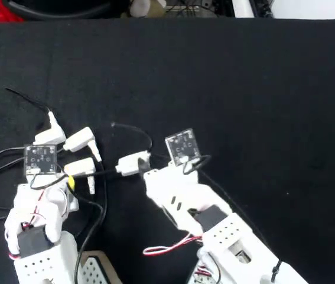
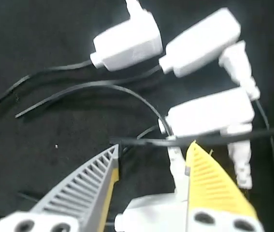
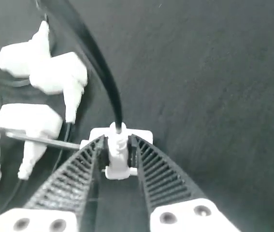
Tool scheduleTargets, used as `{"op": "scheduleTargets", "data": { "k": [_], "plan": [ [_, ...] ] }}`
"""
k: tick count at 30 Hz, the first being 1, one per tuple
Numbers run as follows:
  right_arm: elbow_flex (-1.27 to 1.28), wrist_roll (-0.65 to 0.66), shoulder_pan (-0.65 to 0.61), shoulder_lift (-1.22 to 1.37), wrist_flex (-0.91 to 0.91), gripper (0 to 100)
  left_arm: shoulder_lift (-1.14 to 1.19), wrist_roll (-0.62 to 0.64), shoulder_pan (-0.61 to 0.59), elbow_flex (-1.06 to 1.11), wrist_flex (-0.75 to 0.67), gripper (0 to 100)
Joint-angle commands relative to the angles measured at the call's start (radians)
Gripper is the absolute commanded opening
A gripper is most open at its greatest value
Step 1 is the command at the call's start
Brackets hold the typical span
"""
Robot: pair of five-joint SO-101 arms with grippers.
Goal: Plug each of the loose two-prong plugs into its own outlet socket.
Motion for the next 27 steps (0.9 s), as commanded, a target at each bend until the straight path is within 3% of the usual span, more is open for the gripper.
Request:
{"op": "scheduleTargets", "data": {
  "k": [1,6,12,16,21,27],
  "plan": [
    [-0.004,-0.008,0.041,0.004,-0.063,1.2,-0.006,-0.015,-0.013,-0.002,-0.005,22],
    [-0.005,-0.005,0.041,0.004,-0.069,1.2,-0.006,-0.015,-0.013,-0.001,-0.005,22],
    [0.027,0.057,0.081,0.05,-0.213,1.1,-0.006,-0.014,-0.013,-0.001,-0.005,22],
    [-0.137,0.052,0.158,0.202,-0.233,1.1,-0.006,-0.014,-0.012,0.007,-0.029,22],
    [-0.308,0.014,0.153,0.449,-0.173,1.1,-0.006,-0.014,-0.013,0.05,-0.081,22],
    [-0.199,0.054,0.063,0.404,-0.298,1.1,-0.006,-0.014,-0.013,0.054,-0.081,22]
  ]
}}
